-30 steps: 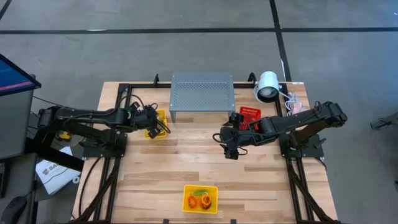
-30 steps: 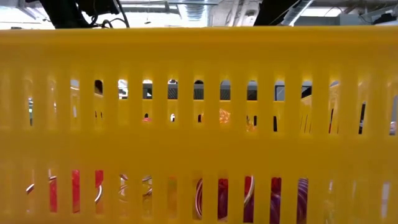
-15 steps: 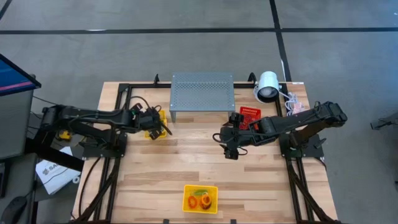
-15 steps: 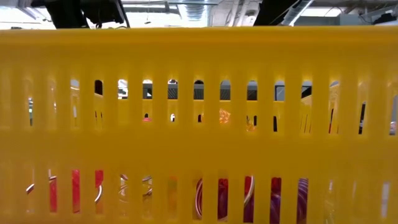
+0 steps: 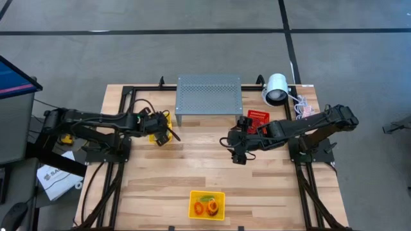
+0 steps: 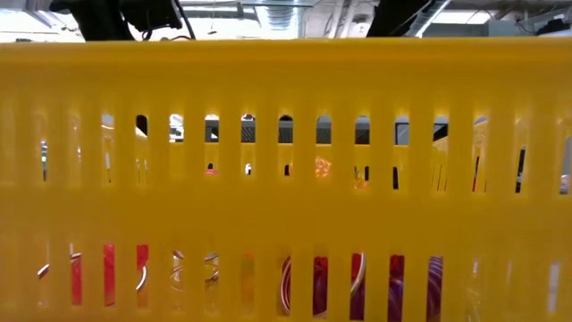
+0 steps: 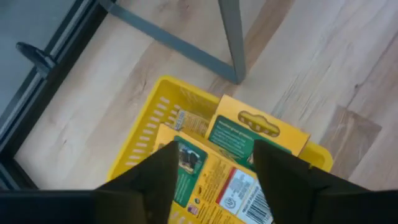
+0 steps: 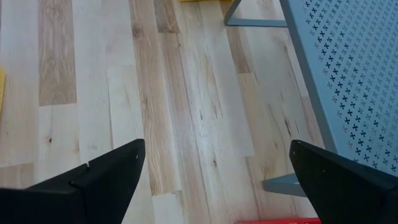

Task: Pick & Place Office Desk Supplies
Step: Put the yellow crayon box into the top yellow bin, then put the red bin filled with rubber bands on the shelf

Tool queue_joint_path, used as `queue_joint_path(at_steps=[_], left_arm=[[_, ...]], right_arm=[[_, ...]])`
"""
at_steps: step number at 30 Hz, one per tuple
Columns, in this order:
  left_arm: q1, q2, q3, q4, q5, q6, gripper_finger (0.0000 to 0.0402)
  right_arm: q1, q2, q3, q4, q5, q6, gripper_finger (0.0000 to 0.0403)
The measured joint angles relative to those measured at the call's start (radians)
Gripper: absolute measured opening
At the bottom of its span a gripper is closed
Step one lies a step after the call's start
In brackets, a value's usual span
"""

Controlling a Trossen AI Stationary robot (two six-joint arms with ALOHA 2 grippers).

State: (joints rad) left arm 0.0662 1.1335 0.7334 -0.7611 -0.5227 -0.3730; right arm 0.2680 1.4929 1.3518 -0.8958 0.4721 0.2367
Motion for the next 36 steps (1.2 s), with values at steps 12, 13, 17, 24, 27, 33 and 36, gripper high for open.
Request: queue_joint_path(at_steps=[12,13,17,24,27,33,36], left_arm=[[0.0,-0.127,0.0,0.025,0.039,-0.001,0.0264],[0.0,-0.142,0.0,0.033,0.058,-0.002,0.0264],[0.0,-0.204,0.0,0.093,0.145,-0.004,0.0261],[-0.024,-0.27,-0.022,0.155,0.265,0.01,0.0258],[-0.054,-0.281,-0.067,0.258,0.297,0.049,0.0258],[-0.129,-0.285,-0.142,0.493,0.313,0.11,0.0252],[-0.165,-0.286,-0.151,0.532,0.312,0.137,0.0249]], right_arm=[[0.0,0.0,0.001,0.006,-0.001,0.0,0.0395],[0.0,0.0,0.001,0.01,-0.002,0.0,0.0395],[0.0,0.0,0.001,0.014,-0.003,0.001,0.0395],[-0.001,0.0,0.001,0.057,-0.002,0.026,0.0395],[-0.007,0.001,0.001,0.141,-0.002,0.006,0.0395],[-0.023,0.001,0.001,0.319,-0.001,-0.063,0.0395],[-0.039,0.001,0.001,0.428,-0.001,-0.099,0.0395]])
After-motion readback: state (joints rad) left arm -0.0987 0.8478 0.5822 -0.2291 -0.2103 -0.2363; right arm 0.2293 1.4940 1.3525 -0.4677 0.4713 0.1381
